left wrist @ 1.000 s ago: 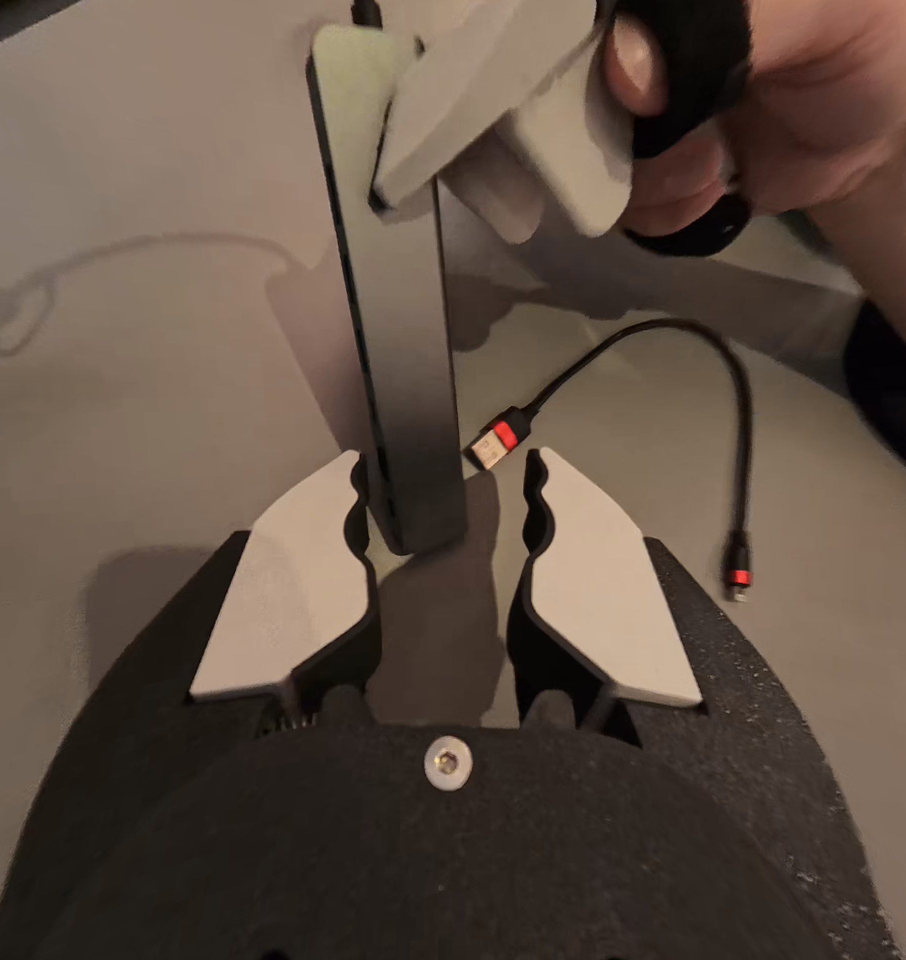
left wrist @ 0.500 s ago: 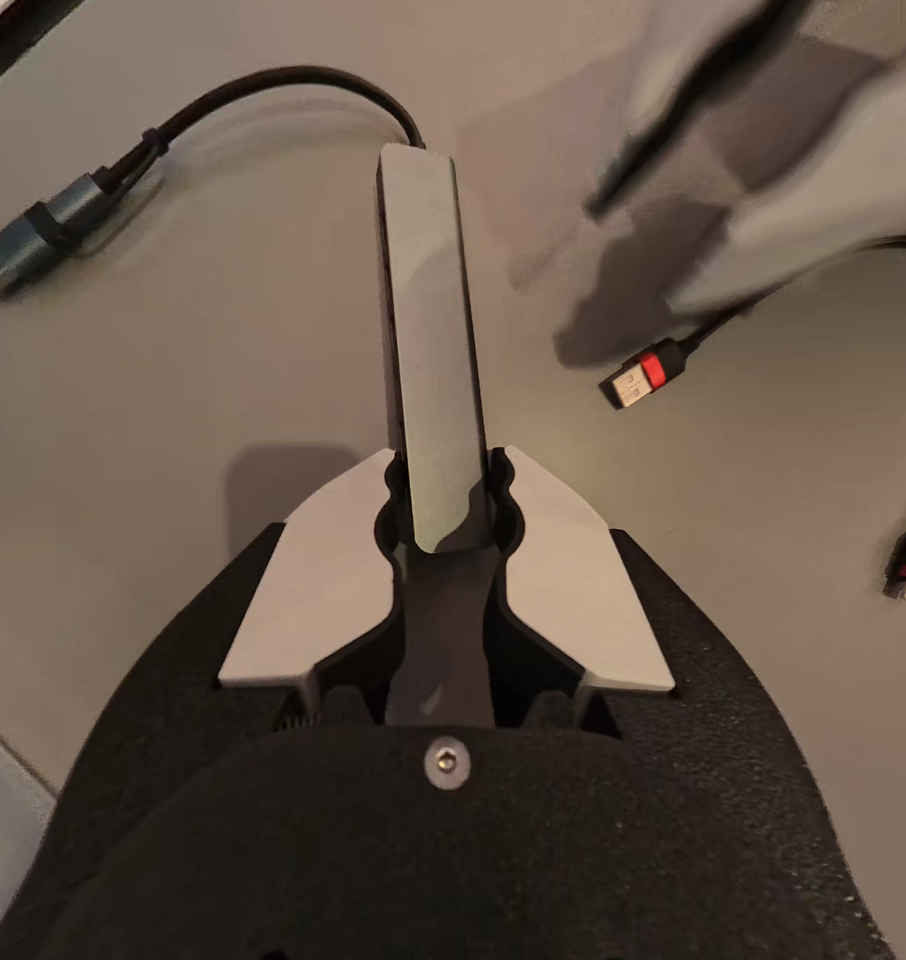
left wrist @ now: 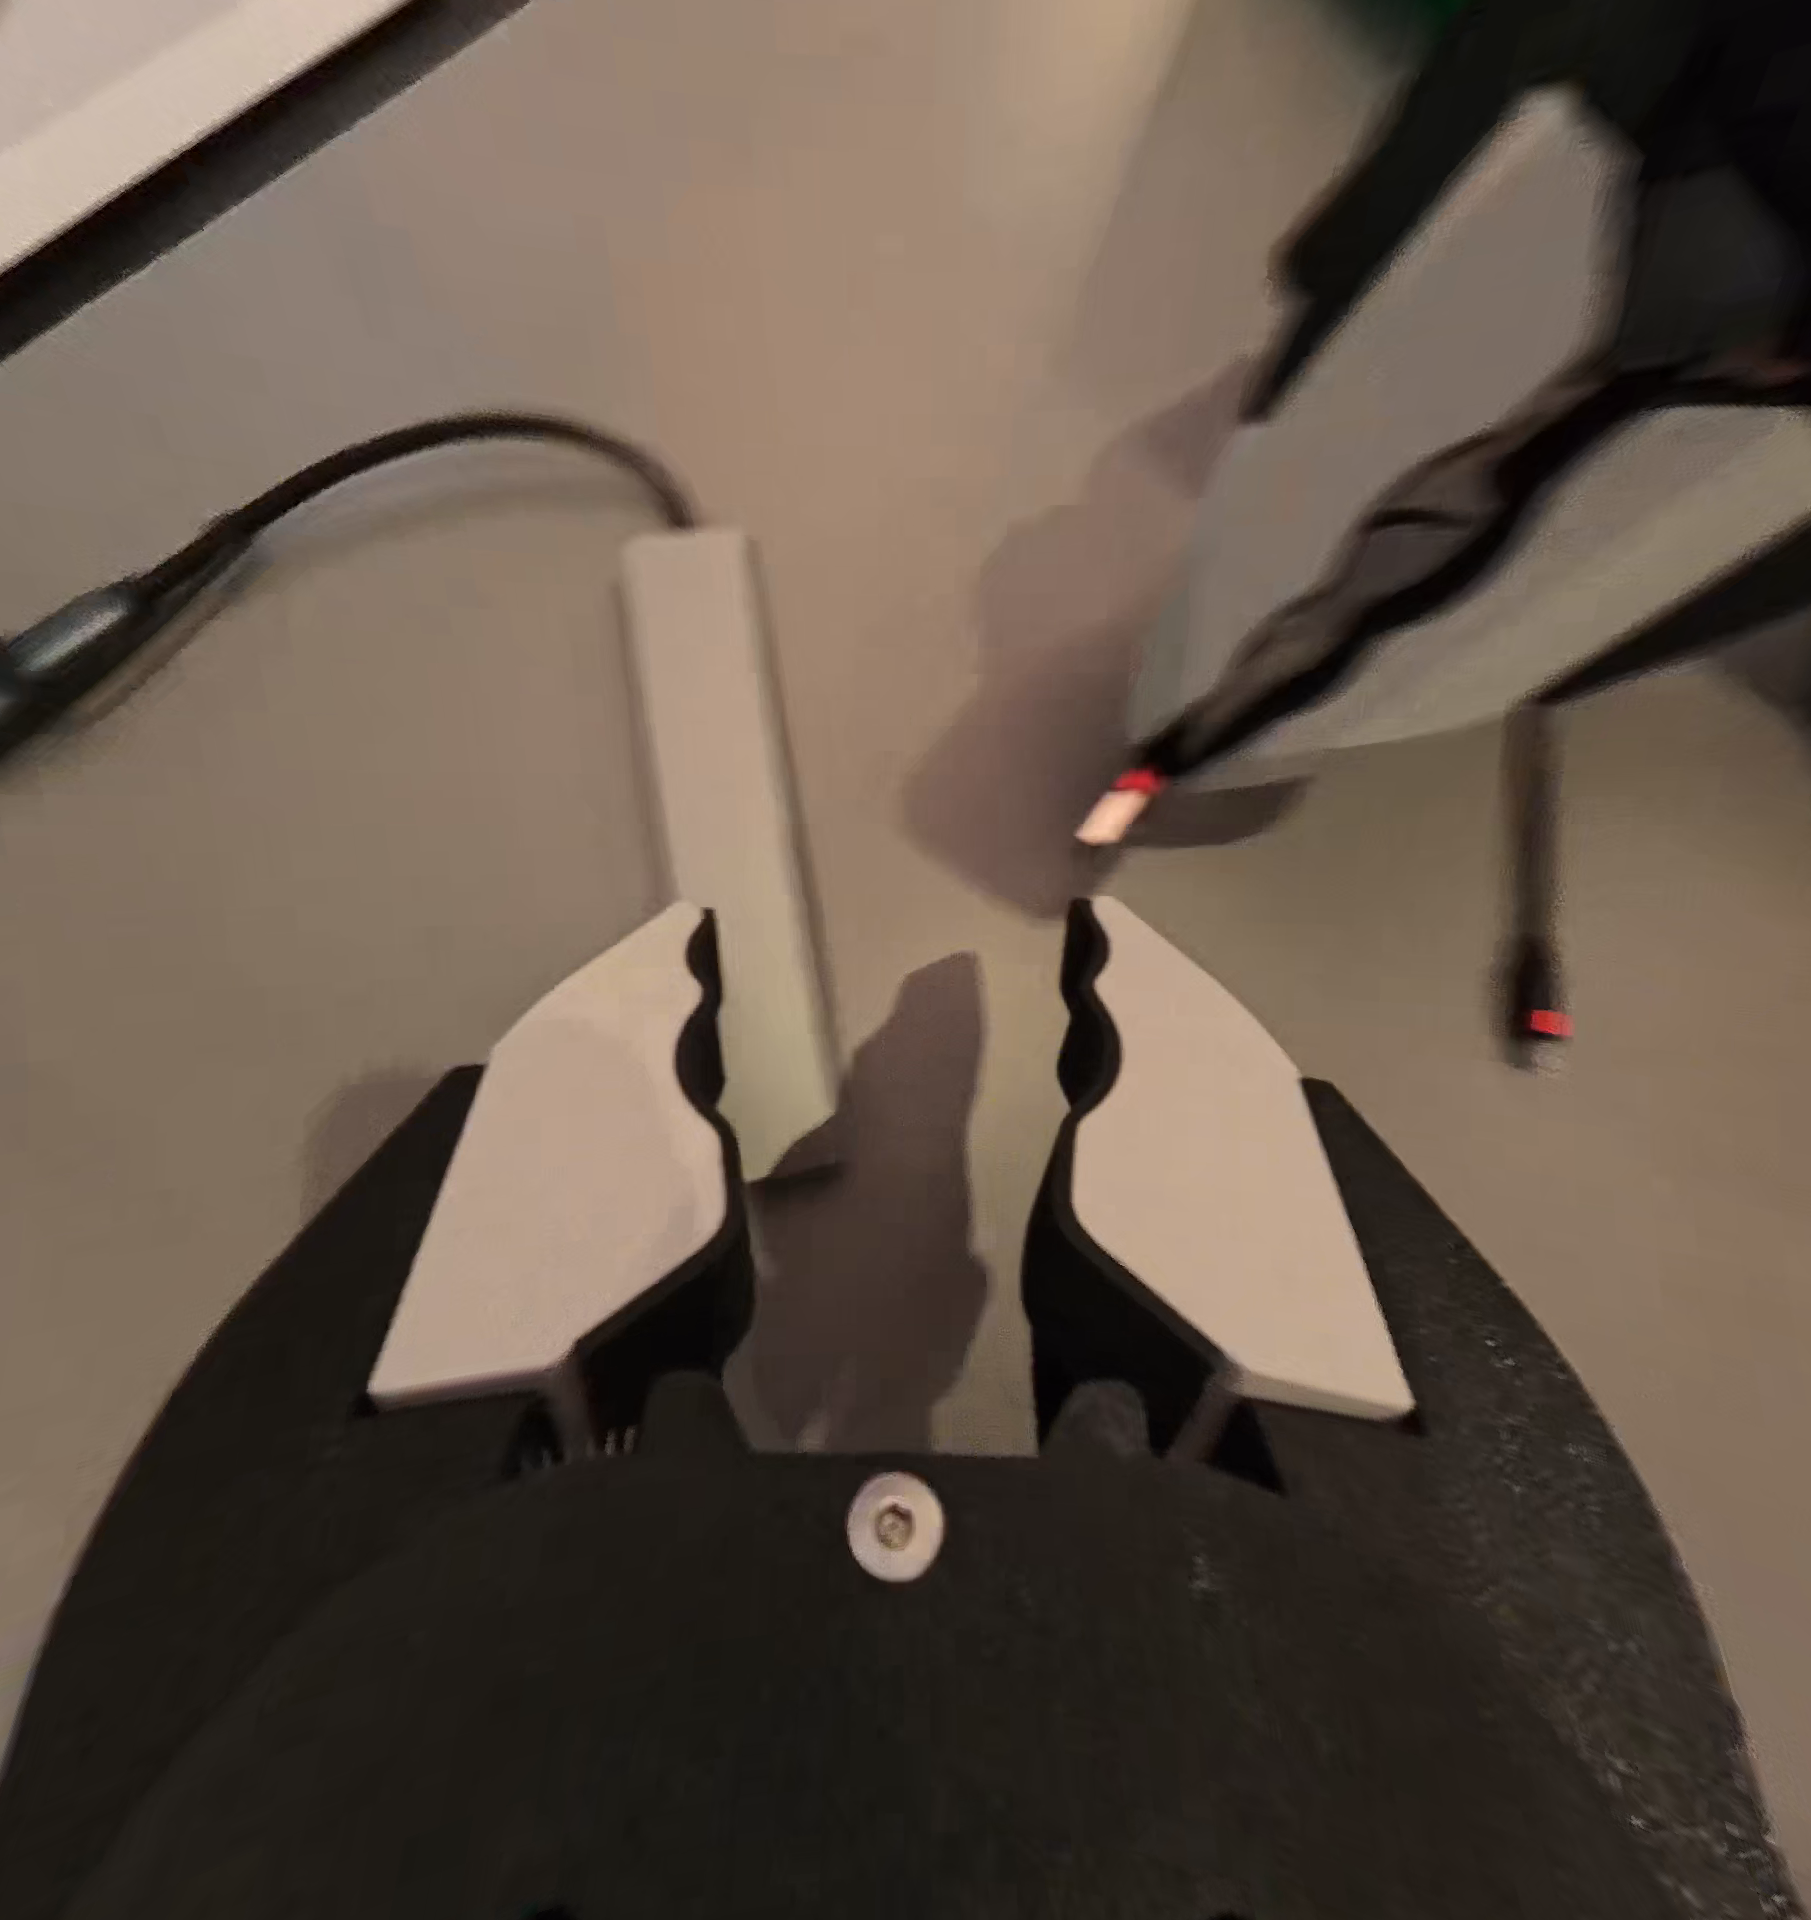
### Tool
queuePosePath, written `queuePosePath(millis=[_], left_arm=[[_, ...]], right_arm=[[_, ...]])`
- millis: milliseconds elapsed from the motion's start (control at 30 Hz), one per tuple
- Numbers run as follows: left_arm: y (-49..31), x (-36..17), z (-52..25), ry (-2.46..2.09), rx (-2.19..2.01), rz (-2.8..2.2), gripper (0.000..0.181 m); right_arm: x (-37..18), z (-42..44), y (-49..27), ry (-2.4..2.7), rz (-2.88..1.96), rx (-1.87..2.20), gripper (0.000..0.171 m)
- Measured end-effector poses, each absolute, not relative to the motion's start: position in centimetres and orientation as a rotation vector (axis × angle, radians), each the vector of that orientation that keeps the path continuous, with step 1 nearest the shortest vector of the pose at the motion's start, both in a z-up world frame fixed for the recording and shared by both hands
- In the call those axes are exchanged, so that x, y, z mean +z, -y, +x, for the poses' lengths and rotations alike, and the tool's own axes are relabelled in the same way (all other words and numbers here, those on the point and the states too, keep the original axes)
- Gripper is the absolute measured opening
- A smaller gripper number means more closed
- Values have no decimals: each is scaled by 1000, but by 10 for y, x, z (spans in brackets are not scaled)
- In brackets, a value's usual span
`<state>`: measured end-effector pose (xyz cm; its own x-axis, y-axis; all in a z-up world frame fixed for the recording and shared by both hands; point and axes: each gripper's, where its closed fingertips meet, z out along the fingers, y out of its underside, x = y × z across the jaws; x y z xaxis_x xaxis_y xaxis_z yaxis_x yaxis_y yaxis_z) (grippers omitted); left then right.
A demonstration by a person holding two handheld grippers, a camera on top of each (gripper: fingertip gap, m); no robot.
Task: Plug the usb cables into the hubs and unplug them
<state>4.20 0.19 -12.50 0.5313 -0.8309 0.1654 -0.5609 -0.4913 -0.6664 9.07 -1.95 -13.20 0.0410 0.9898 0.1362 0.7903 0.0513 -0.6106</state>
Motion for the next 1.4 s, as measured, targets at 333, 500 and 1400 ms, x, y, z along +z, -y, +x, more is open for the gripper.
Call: queuePosePath(millis=[333,500,1400], left_arm=[[38,-68,71,-939,-1626,-2055,40],[24,-59,65,-795,-1665,-2015,34],[94,34,54,-1266,-1659,-1300,14]], right_arm=[[-69,77,8,1653,-1421,280,7],[-54,66,8,1633,-1266,95,7],[-20,80,6,1307,-1258,625,30]])
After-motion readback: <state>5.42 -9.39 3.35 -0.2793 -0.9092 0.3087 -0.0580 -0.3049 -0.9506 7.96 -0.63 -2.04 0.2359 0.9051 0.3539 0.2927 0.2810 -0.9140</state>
